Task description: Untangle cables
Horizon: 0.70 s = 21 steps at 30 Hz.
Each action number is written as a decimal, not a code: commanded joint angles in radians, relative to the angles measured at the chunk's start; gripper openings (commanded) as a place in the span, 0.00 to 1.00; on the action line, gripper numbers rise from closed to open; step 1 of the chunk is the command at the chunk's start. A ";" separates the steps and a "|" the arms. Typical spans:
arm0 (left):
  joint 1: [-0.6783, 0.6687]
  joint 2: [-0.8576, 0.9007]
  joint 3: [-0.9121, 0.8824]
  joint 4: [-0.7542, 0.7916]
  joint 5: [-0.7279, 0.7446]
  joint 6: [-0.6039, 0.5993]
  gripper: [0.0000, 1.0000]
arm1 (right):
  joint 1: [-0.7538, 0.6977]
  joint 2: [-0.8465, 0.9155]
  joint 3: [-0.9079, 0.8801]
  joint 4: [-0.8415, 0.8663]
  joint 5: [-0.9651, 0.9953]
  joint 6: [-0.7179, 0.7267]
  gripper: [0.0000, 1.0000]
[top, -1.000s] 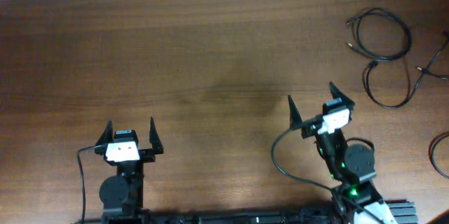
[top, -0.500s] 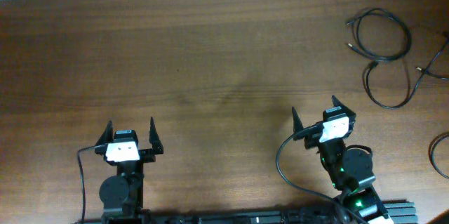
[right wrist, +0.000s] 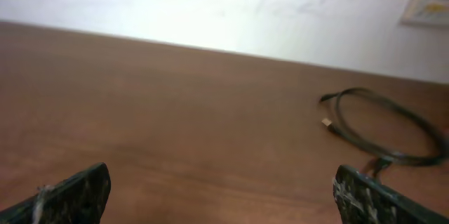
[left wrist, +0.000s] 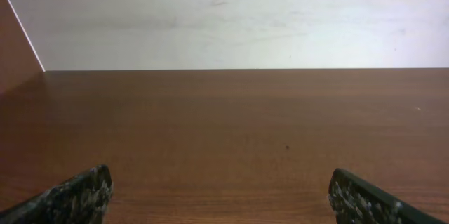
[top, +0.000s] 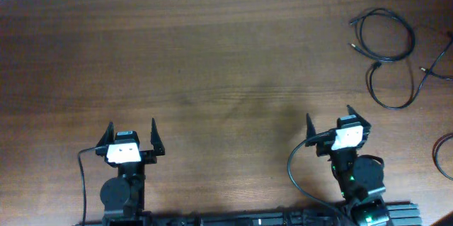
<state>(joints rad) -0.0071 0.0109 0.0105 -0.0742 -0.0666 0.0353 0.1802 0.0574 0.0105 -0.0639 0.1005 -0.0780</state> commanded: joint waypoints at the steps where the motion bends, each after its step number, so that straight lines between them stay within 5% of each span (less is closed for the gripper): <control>1: 0.001 -0.006 -0.001 -0.006 0.006 0.015 0.99 | -0.042 -0.056 -0.005 -0.008 0.009 0.008 0.99; 21: 0.001 -0.006 -0.001 -0.006 0.006 0.015 0.99 | -0.148 -0.055 -0.005 -0.009 0.009 0.098 0.99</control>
<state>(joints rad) -0.0071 0.0109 0.0105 -0.0742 -0.0666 0.0353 0.0399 0.0139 0.0105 -0.0639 0.1009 0.0036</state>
